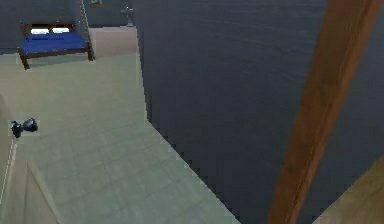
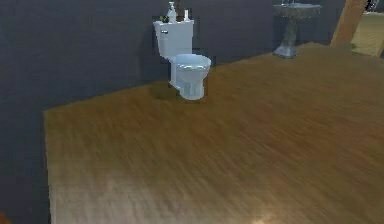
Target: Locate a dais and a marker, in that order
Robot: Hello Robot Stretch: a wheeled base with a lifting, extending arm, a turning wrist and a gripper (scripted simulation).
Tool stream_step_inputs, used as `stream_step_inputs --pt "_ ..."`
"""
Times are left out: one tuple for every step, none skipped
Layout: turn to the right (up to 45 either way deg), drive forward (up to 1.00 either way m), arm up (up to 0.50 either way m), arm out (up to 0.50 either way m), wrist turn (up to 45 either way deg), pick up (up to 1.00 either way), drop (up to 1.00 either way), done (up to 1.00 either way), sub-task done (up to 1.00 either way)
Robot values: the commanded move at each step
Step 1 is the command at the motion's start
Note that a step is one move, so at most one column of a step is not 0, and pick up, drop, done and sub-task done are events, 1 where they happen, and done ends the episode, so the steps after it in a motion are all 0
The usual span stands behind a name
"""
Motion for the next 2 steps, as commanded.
stream_step_inputs --pt "0.0 0.20 0.00 0.00 0.0 0.00 0.00 0.00 0.00" --pt "-18.0 0.00 0.00 0.00 0.0 0.00 0.00 0.00 0.00"
